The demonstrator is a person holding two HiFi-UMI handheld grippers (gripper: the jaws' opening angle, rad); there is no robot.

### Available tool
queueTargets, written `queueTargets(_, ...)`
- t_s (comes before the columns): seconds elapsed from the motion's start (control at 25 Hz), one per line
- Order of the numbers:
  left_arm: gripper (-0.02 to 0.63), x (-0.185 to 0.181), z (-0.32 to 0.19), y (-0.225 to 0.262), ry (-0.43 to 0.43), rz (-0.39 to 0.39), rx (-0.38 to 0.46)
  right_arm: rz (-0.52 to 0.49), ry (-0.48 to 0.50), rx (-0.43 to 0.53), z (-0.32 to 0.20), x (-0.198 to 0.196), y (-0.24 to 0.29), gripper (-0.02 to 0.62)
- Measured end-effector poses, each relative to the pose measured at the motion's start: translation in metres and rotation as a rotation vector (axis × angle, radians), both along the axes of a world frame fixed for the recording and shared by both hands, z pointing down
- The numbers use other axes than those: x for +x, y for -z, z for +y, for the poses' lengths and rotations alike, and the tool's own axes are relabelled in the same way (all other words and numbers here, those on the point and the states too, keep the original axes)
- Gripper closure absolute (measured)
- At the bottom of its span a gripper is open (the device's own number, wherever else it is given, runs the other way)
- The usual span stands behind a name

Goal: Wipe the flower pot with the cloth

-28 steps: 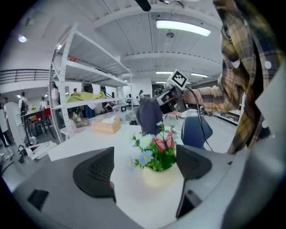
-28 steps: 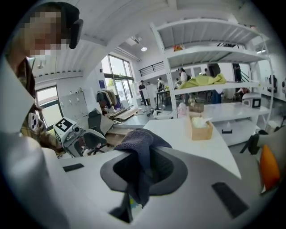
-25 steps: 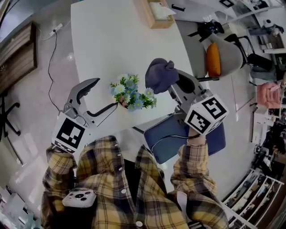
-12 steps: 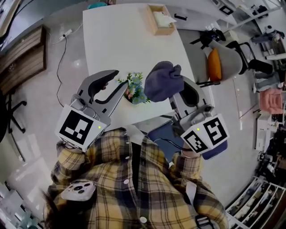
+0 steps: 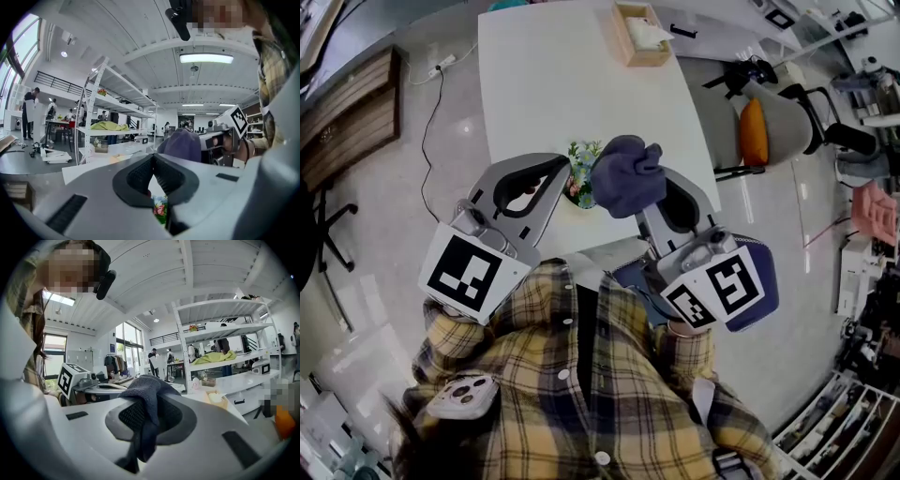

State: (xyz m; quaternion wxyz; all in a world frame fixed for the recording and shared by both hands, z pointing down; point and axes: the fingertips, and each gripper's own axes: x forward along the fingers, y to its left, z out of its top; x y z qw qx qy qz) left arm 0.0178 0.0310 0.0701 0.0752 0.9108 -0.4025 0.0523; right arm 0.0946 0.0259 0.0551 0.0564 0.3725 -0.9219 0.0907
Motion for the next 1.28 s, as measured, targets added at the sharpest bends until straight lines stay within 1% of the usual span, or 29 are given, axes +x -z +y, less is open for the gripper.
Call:
queueTargets(0.48,0.598,0.0025,0.0040,-0.0023,-0.007,-0.036,-0.009,0.001,-0.004,-0.002,0.0004,-0.0016,0.0022,0.563)
queueTargets(1.0,0.598,0.0008,0.0088,-0.0061,-0.014,-0.042,-0.010,-0.019,-0.028,-0.039,-0.0001,0.0021,-0.0043,0.564)
queueTargets(1.28,0.598,-0.0004,0.0075,-0.0075,-0.007,-0.045,-0.027,0.006,-0.023,-0.044,-0.0007,0.0026,-0.0067,0.565)
